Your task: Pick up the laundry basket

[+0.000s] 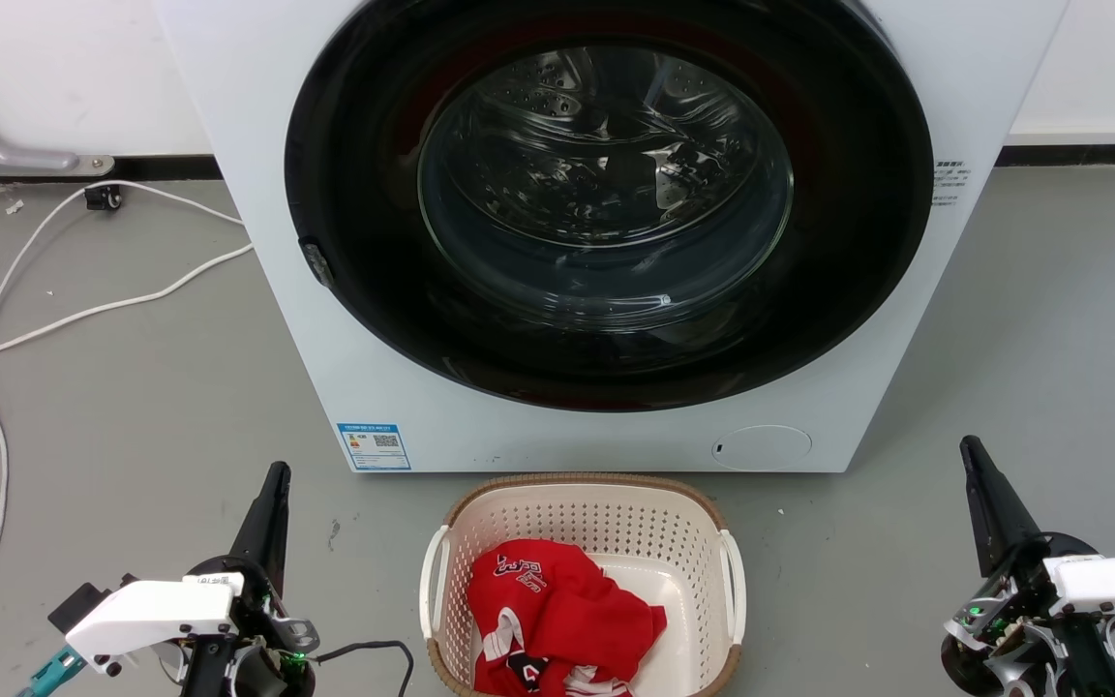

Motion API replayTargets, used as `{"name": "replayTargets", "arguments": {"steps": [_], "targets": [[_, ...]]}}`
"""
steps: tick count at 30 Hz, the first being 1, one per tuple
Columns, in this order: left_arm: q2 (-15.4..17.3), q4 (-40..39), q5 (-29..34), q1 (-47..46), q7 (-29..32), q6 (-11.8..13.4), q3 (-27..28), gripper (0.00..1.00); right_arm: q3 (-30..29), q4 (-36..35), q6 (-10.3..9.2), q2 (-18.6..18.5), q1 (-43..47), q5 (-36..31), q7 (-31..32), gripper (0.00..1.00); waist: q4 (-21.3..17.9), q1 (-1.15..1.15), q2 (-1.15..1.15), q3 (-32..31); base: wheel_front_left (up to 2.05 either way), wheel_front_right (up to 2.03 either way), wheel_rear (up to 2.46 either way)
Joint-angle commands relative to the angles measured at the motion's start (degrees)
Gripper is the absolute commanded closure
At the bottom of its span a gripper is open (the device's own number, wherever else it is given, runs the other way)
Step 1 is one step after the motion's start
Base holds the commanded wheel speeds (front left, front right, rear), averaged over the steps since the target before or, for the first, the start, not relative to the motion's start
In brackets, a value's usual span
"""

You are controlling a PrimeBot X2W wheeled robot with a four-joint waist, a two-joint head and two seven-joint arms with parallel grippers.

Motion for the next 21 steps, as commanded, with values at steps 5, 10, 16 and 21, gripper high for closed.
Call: {"name": "replayTargets", "arguments": {"steps": [5, 10, 16, 21], "targets": [[-0.07, 0.10, 0.30, -0.60, 0.21, -0.22, 0.20, 1.00, -0.12, 0.06, 0.00, 0.25, -0.61, -0.19, 0.09, 1.00, 0.00, 0.00, 0.00, 0.00, 0.00, 0.00, 0.00], [-0.09, 0.09, 0.35, -0.61, 0.25, -0.22, 0.23, 1.00, -0.15, 0.06, 0.00, 0.27, -0.61, -0.21, 0.12, 1.00, 0.00, 0.00, 0.00, 0.00, 0.00, 0.00, 0.00], [-0.12, 0.10, 0.40, -0.62, 0.30, -0.22, 0.28, 1.00, -0.18, 0.06, 0.00, 0.28, -0.62, -0.24, 0.16, 1.00, 0.00, 0.00, 0.00, 0.00, 0.00, 0.00, 0.00], [-0.14, 0.10, 0.43, -0.62, 0.21, -0.22, 0.31, 1.00, -0.19, 0.06, 0.00, 0.29, -0.62, -0.27, 0.18, 1.00, 0.00, 0.00, 0.00, 0.00, 0.00, 0.00, 0.00]]}}
